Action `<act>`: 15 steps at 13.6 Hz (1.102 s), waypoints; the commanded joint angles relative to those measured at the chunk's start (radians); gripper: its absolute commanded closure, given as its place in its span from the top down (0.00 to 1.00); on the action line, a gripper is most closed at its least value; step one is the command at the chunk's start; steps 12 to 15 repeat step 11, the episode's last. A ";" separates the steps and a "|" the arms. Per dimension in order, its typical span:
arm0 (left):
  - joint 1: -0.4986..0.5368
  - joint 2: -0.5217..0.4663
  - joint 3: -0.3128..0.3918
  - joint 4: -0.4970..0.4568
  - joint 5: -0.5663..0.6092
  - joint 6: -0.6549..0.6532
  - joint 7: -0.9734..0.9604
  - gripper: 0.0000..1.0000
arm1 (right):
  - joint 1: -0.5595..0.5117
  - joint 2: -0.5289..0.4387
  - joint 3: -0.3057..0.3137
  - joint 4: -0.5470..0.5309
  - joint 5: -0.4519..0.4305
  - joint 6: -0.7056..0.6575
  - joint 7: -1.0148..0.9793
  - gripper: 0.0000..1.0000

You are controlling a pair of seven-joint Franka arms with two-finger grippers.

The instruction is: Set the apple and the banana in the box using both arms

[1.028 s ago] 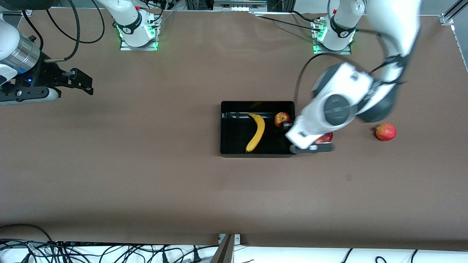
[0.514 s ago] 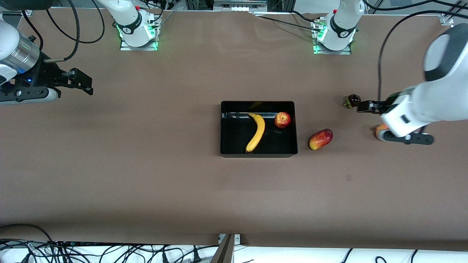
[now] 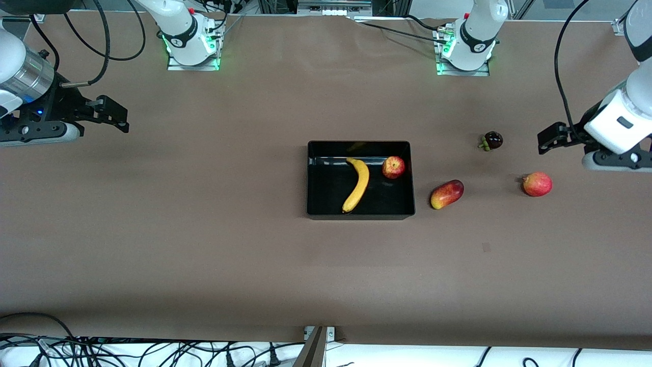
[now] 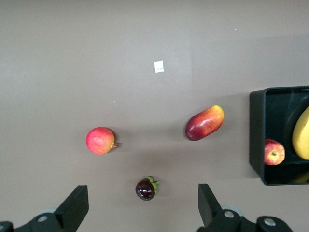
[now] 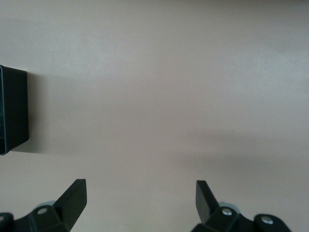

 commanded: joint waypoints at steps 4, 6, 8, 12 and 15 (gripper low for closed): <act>-0.012 -0.035 0.013 -0.075 -0.022 0.031 0.021 1.00 | -0.011 0.002 0.008 0.012 -0.008 -0.002 0.004 1.00; -0.021 -0.035 0.010 -0.072 -0.022 0.021 0.013 1.00 | -0.011 0.002 0.008 0.012 -0.008 -0.002 0.004 1.00; -0.022 -0.029 -0.005 -0.054 -0.022 0.014 0.007 1.00 | -0.011 0.002 0.008 0.012 -0.008 -0.002 0.004 1.00; -0.021 -0.029 -0.014 -0.049 -0.022 -0.013 0.008 1.00 | -0.011 0.002 0.008 0.010 -0.008 -0.002 0.002 1.00; -0.021 -0.029 -0.014 -0.049 -0.022 -0.013 0.008 1.00 | -0.011 0.002 0.008 0.010 -0.008 -0.002 0.002 1.00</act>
